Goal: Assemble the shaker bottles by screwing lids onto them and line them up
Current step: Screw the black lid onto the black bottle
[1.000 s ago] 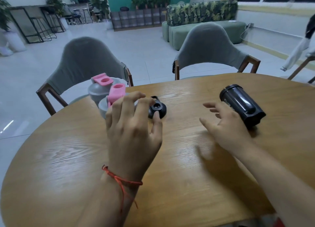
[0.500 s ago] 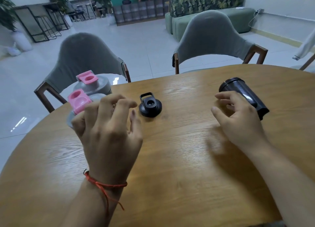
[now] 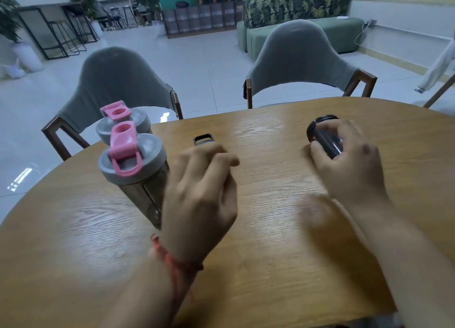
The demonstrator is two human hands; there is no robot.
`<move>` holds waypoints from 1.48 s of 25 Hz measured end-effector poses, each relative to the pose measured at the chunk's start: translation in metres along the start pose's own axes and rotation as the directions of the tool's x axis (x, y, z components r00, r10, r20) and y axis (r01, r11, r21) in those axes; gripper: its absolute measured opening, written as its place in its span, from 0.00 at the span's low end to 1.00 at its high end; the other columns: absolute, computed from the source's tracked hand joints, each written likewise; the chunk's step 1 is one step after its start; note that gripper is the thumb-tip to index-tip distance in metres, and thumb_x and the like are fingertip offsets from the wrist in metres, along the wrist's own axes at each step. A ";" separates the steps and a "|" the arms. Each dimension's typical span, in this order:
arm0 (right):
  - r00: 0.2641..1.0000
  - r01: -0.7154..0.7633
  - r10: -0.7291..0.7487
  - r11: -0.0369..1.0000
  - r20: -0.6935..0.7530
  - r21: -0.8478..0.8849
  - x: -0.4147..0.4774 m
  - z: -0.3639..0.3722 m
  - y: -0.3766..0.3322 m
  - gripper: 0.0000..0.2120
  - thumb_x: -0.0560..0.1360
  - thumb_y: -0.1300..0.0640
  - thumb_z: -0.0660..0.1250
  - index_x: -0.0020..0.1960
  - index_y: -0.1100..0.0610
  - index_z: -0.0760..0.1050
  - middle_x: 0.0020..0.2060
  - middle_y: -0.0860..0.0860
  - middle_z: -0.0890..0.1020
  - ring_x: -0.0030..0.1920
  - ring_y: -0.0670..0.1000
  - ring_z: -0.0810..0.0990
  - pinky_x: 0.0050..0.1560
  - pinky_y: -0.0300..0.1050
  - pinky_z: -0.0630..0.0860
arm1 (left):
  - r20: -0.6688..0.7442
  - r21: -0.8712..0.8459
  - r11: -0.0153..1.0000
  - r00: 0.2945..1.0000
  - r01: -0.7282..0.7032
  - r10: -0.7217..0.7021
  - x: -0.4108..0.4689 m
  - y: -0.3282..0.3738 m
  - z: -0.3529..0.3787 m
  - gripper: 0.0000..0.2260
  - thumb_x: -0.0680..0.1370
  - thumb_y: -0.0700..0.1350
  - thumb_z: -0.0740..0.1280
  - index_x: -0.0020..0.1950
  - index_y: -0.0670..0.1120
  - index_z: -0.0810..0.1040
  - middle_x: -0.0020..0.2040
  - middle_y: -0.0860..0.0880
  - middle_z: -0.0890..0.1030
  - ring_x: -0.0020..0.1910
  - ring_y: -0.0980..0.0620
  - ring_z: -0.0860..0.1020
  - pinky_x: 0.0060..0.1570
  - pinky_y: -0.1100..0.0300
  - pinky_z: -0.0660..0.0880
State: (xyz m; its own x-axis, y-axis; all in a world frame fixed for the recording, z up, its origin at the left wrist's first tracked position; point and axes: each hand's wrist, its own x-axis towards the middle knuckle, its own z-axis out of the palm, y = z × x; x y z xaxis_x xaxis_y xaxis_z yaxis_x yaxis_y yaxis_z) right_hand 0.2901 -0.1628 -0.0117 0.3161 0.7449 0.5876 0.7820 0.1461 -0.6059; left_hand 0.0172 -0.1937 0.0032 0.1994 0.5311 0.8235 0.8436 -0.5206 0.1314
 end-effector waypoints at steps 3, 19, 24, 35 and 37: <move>0.977 -0.145 0.185 0.943 0.110 -0.299 0.022 -0.003 0.020 0.31 0.78 0.44 0.71 0.78 0.51 0.70 0.73 0.59 0.77 0.71 0.66 0.73 0.66 0.62 0.74 | 0.454 0.080 0.967 0.855 0.241 -0.251 0.012 -0.019 0.046 0.19 0.82 0.40 0.71 0.73 0.43 0.80 0.74 0.42 0.79 0.74 0.40 0.76 0.75 0.49 0.70; 0.805 -0.185 0.245 0.969 0.540 -0.164 -0.013 0.011 -0.035 0.43 0.70 0.25 0.71 0.80 0.39 0.65 0.70 0.45 0.79 0.67 0.55 0.80 0.61 0.55 0.79 | 0.551 0.148 0.863 0.684 0.483 -0.477 0.003 -0.026 0.077 0.28 0.76 0.61 0.76 0.72 0.54 0.73 0.66 0.45 0.81 0.66 0.36 0.77 0.68 0.46 0.73; 0.812 -0.266 0.161 0.957 0.561 0.111 -0.013 0.017 -0.026 0.34 0.68 0.42 0.82 0.70 0.36 0.72 0.57 0.36 0.82 0.56 0.48 0.84 0.56 0.48 0.80 | 0.517 -0.258 0.522 0.572 0.813 -0.637 0.001 -0.026 0.055 0.35 0.70 0.58 0.83 0.70 0.51 0.70 0.61 0.50 0.83 0.57 0.54 0.84 0.61 0.54 0.78; 0.774 -0.349 -0.124 0.735 0.621 0.582 -0.005 -0.009 0.023 0.39 0.61 0.56 0.85 0.71 0.40 0.80 0.64 0.47 0.85 0.63 0.57 0.86 0.61 0.56 0.85 | 0.742 -0.655 -0.212 0.563 0.726 -0.364 -0.003 -0.033 0.041 0.39 0.65 0.47 0.77 0.74 0.34 0.75 0.61 0.38 0.83 0.58 0.41 0.81 0.54 0.52 0.80; 0.763 -0.331 -0.155 0.740 0.627 0.585 -0.007 -0.007 0.021 0.39 0.63 0.60 0.85 0.71 0.41 0.80 0.65 0.48 0.85 0.64 0.56 0.86 0.65 0.60 0.84 | 0.750 -0.645 -0.169 0.573 0.746 -0.331 -0.005 -0.032 0.041 0.37 0.66 0.48 0.77 0.73 0.37 0.77 0.60 0.39 0.85 0.56 0.43 0.84 0.49 0.56 0.83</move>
State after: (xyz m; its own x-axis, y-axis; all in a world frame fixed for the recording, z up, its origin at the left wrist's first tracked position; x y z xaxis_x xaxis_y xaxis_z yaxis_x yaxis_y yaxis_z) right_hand 0.3082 -0.1695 -0.0251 -0.2171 0.9541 0.2062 0.1599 0.2431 -0.9567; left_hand 0.0093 -0.1522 -0.0273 0.2092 0.9778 0.0148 -0.3156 0.0531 0.9474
